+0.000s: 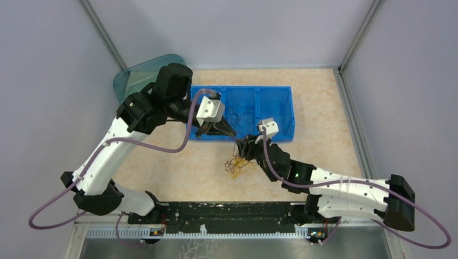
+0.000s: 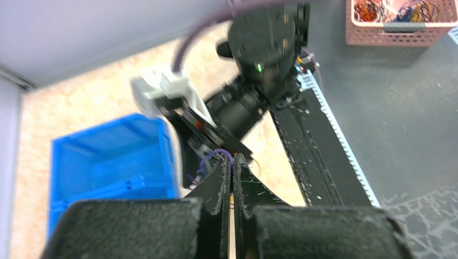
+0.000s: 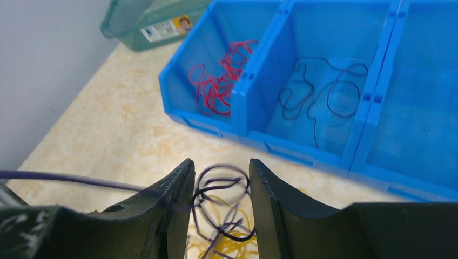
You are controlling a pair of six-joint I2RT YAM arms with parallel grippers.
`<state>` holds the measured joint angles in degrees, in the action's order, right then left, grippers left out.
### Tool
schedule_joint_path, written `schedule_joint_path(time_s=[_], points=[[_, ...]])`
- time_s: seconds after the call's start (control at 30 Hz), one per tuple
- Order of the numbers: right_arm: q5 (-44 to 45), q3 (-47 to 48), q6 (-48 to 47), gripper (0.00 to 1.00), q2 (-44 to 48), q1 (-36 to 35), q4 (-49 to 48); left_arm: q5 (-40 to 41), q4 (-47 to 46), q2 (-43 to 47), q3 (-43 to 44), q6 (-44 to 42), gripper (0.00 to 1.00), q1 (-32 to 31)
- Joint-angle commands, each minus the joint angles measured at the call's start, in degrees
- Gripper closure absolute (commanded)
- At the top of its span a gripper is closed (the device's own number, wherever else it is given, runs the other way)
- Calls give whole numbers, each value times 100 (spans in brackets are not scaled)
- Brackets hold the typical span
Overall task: Untangle the cables
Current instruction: Untie the cable.
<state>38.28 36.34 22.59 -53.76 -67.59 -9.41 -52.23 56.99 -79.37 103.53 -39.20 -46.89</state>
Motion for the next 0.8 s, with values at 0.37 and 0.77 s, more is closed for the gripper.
schedule_joint_path(time_s=[0.37,0.77], points=[[-67,-1382,1126,58,448,27,-254,112,-815,12,1464,106,100,-39],[-167,-1810,1510,58,673,26,-345,907,-3283,601,969,-263,100,-40]])
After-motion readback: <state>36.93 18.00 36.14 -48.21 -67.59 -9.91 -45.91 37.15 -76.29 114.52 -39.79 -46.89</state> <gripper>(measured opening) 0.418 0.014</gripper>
